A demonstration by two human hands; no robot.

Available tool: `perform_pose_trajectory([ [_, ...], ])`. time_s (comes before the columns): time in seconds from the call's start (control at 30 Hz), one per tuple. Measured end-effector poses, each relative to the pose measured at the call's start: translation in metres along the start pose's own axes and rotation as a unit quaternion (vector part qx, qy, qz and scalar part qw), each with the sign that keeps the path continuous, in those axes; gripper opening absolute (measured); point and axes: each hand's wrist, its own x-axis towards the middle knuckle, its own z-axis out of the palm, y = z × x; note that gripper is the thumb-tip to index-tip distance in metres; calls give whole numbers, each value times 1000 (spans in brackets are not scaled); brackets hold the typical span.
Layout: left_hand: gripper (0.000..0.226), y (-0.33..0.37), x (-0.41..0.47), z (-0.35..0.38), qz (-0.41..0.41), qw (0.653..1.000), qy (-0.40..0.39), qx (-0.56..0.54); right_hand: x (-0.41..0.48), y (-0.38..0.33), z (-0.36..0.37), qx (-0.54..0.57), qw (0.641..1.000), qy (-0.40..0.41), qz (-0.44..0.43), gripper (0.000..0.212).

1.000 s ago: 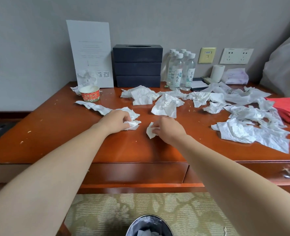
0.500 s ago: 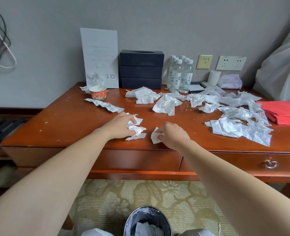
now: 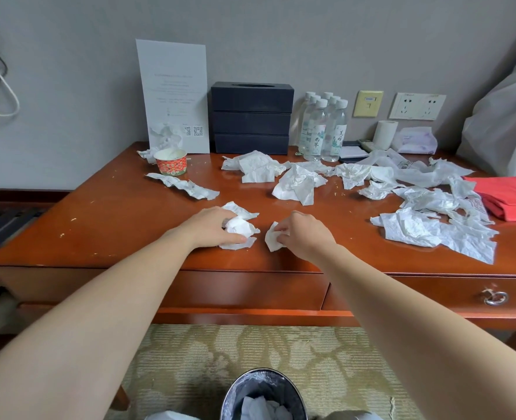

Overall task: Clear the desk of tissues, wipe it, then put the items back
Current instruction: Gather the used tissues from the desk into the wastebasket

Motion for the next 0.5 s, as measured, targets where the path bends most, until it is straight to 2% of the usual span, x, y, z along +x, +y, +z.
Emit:
perform_pose_trajectory([
  [0.13,57,7,-8,-2,18,1000,7,-6,-7,-7,1,-2,1000,11,-3,24],
  [0.23,17,14,-12,-1,51,998,28,13,-15,-13,-1,-3,1000,15,-14,20],
  [0.3,27,21,-17,2,57,997,38,29,-22,-17,-3,1,1000,9,-13,19],
  [0.37,10,27,-28,4,55,997,54,31,-30,-19,-4,11,1000,3,-5,20],
  [0.43,22,30,-37,6,47,997,60,27,-40,-21,-8,22,1000,0,7,22],
  [0.5,23,34,-48,7,35,997,64,24,-49,-21,-14,38,999,5,21,22],
])
